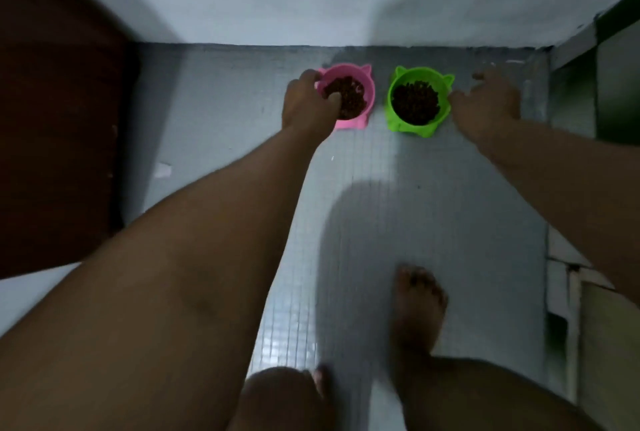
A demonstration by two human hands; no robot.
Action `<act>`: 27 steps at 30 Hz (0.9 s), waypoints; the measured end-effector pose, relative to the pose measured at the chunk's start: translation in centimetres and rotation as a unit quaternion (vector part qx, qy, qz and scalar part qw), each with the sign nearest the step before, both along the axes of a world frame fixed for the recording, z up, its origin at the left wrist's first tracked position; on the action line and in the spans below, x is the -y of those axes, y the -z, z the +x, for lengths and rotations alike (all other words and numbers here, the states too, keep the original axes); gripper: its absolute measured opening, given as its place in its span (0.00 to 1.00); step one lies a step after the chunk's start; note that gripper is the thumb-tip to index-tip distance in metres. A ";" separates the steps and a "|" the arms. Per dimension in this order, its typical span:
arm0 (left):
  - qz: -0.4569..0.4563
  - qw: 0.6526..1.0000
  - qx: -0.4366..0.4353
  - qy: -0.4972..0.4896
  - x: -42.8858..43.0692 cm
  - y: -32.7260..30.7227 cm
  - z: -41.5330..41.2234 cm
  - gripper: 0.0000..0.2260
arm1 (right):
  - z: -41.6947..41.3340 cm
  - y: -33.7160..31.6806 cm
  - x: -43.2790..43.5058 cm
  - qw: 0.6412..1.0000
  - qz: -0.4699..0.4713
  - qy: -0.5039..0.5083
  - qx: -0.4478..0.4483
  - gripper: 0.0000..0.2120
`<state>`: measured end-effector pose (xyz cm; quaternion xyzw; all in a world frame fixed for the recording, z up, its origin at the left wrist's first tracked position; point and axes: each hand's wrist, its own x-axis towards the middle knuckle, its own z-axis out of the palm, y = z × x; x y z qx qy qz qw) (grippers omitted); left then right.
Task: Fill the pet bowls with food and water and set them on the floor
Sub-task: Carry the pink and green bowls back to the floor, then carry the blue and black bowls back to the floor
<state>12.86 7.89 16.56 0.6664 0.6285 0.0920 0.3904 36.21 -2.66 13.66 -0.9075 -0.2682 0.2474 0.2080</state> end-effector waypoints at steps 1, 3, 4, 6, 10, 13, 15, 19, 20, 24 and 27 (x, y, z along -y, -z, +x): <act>0.001 1.000 -0.004 0.021 0.8 -2.6 -0.3 0.21 | -0.6 -3.2 0.5 1.000 0.001 -0.025 -0.001 0.28; -0.008 0.999 0.001 0.048 2.6 -8.4 -1.0 0.23 | -2.0 -9.7 1.8 0.998 0.023 -0.058 0.006 0.27; -0.011 0.998 0.007 0.056 3.7 -11.6 -1.5 0.23 | -2.9 -13.0 2.5 0.997 0.040 -0.066 0.008 0.26; -0.004 0.997 0.013 0.072 5.6 -17.7 -2.8 0.22 | -5.0 -19.3 4.1 0.995 0.078 -0.064 0.003 0.24; 0.015 0.995 0.031 0.098 8.2 -29.0 -6.0 0.23 | -8.7 -30.7 6.9 0.990 0.113 -0.081 0.000 0.24; 0.020 0.993 0.048 0.109 10.2 -36.0 -7.9 0.23 | -11.1 -38.0 9.3 0.989 0.132 -0.064 -0.005 0.25; 0.027 0.992 0.053 0.110 11.3 -40.2 -8.9 0.22 | -12.7 -42.7 10.8 0.988 0.144 -0.057 -0.018 0.24; 0.076 0.989 0.064 0.113 14.9 -47.4 -10.7 0.21 | -15.7 -50.4 15.1 0.987 0.149 -0.054 -0.023 0.25; 0.090 0.987 0.065 0.116 16.2 -49.0 -11.3 0.21 | -16.7 -52.0 16.4 0.986 0.154 -0.055 -0.022 0.25; 0.110 0.981 0.075 0.142 23.1 -54.3 -14.6 0.21 | -20.6 -56.6 23.7 0.983 0.175 -0.050 -0.002 0.27; 0.106 0.978 0.082 0.160 29.5 -56.5 -17.5 0.21 | -23.2 -58.7 29.9 0.981 0.185 -0.055 0.010 0.28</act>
